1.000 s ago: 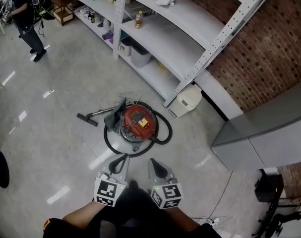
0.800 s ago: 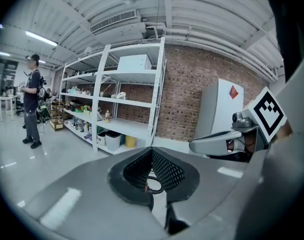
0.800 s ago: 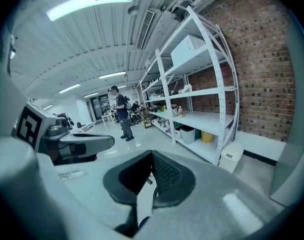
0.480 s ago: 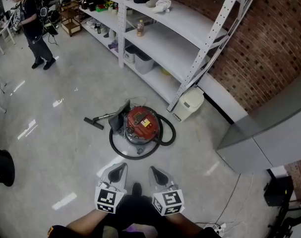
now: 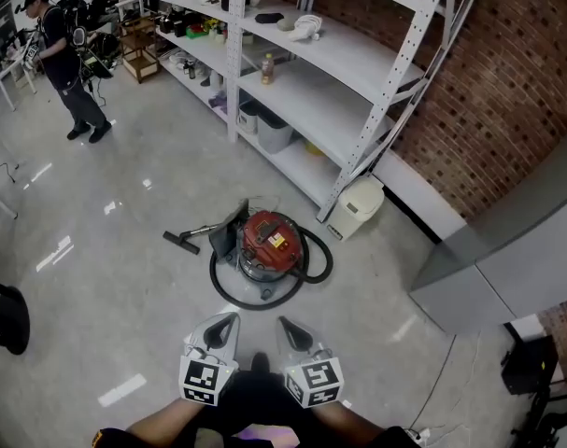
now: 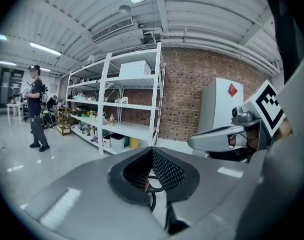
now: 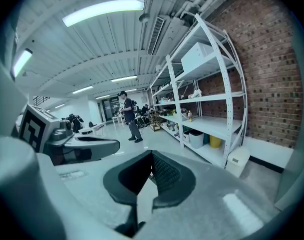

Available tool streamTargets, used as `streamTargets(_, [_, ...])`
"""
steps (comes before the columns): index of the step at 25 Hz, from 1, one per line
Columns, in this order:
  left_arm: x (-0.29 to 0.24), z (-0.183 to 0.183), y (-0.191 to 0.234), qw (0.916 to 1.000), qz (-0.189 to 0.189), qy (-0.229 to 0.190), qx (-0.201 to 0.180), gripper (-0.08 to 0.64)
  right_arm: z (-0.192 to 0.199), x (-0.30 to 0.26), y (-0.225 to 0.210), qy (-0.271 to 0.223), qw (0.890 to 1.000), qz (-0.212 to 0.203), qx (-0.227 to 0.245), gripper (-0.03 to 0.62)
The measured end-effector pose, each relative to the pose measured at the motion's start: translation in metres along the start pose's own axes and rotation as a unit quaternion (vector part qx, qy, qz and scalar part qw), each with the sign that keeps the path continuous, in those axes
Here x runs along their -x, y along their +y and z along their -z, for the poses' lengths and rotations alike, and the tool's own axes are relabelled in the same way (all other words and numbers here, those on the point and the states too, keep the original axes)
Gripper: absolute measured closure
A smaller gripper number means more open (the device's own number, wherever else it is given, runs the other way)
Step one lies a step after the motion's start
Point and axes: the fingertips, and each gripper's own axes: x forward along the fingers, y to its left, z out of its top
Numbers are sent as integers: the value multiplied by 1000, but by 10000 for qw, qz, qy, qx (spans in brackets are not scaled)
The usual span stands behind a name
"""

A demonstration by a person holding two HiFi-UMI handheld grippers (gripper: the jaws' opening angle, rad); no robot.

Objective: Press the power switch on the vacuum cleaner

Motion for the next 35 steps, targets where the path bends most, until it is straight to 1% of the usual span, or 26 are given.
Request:
streamTargets(6, [4,-22,22,9996,139,-193,-163,543,-20,-7,11,-190,9996,223,37,600])
streamTargets(10, [23,-32,39,9993,196,-249,-214,543,-28,-9,35,-231,9993,299,-38,600])
streamTargets(14, [43,-23,53,9994,268,-176,-126,543,-24,-11,65,-163,9994,298,-4,600])
streamTargets(18, [58,-11,61,9992,325,-226,-57,543,-12,-11,81,-116,9992,378,-42,600])
streamTargets(23, [72,5,78,9995,148,-254,120,543,10,-10,99,60,9993,351,116,600])
streamTargets(25, [80,12,84,9996,76,-210,178,544,19,-10,107,148,9993,317,94,600])
streamTargets(32, [89,20,84,9996,18,-163,223,544,27,-15,105,251,9989,390,3,600])
streamTargets(35, [88,19,81,9997,60,-190,172,544,26,-15,108,208,9990,404,16,600])
